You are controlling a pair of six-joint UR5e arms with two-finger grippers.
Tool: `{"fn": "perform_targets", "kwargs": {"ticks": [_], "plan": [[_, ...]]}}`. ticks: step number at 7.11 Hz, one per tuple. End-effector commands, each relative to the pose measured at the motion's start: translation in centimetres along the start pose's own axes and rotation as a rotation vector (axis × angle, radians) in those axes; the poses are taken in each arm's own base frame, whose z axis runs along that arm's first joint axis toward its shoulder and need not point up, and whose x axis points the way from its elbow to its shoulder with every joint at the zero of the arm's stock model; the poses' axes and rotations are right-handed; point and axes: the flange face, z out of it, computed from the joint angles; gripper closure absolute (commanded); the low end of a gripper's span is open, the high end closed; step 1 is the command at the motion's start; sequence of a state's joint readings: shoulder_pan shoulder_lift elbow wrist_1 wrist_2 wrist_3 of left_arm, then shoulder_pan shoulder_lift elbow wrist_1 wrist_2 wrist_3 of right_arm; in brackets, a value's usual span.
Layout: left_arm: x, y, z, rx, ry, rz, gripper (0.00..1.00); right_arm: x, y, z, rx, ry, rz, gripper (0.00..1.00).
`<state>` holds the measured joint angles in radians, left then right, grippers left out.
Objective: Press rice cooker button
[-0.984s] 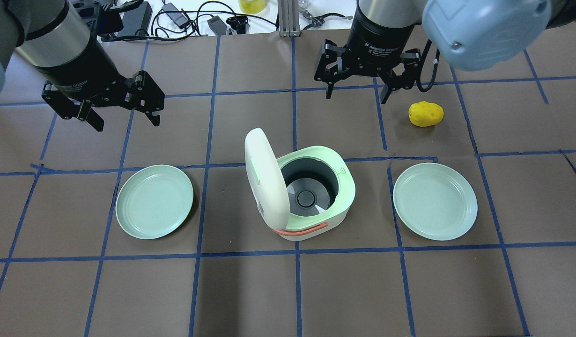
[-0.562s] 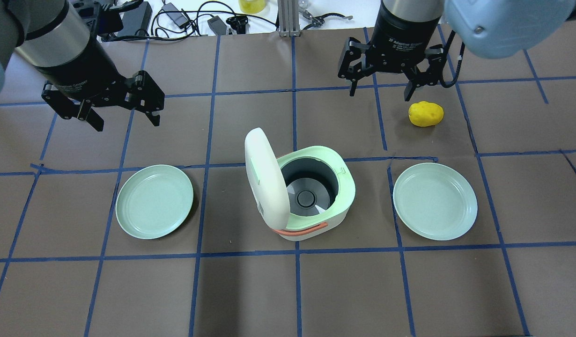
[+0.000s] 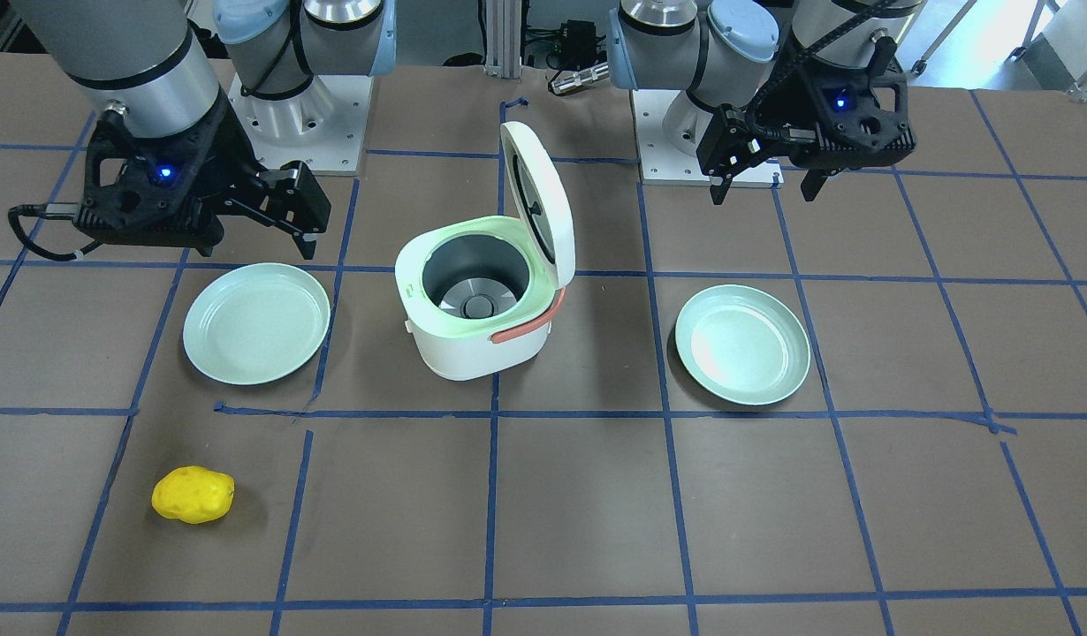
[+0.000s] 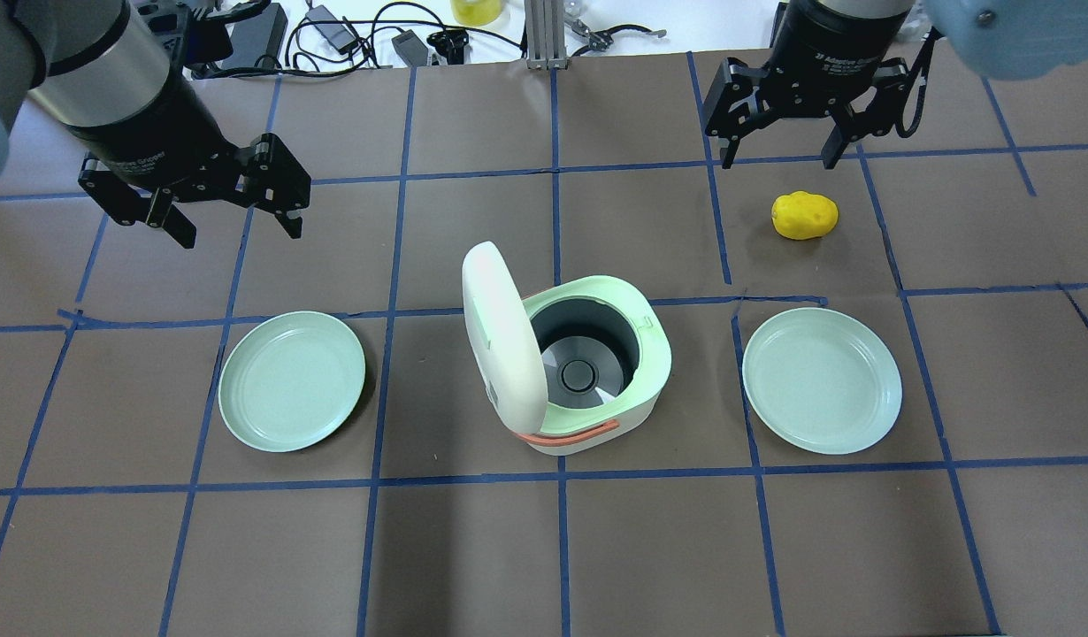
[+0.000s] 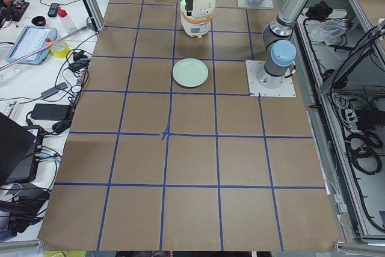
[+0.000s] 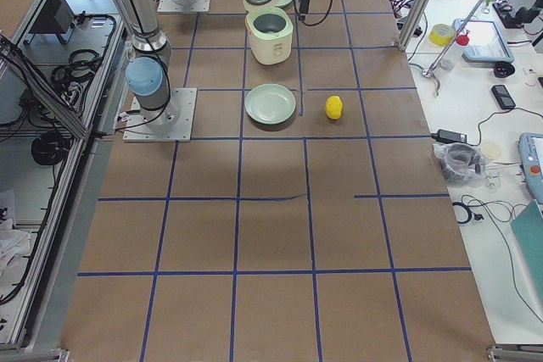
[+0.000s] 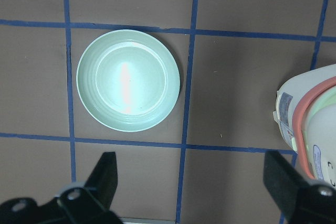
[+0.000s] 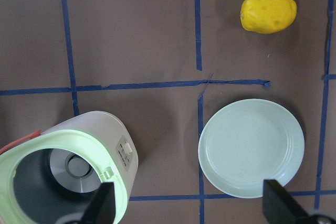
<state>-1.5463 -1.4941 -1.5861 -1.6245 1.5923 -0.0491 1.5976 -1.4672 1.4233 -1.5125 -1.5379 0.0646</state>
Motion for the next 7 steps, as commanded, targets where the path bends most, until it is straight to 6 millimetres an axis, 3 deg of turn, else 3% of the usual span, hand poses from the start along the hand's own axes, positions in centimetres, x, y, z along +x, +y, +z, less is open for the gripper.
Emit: {"fn": "perform_targets", "kwargs": {"ticks": [1, 7], "plan": [[0.00, 0.00, 0.00, 0.000, 0.000, 0.000, 0.00, 2.70, -0.20, -0.51, 0.005, 0.000, 0.020, 0.00], [0.00, 0.00, 0.00, 0.000, 0.000, 0.000, 0.00, 3.23, 0.04, -0.39, -0.007, 0.043, 0.036, 0.00]]}}
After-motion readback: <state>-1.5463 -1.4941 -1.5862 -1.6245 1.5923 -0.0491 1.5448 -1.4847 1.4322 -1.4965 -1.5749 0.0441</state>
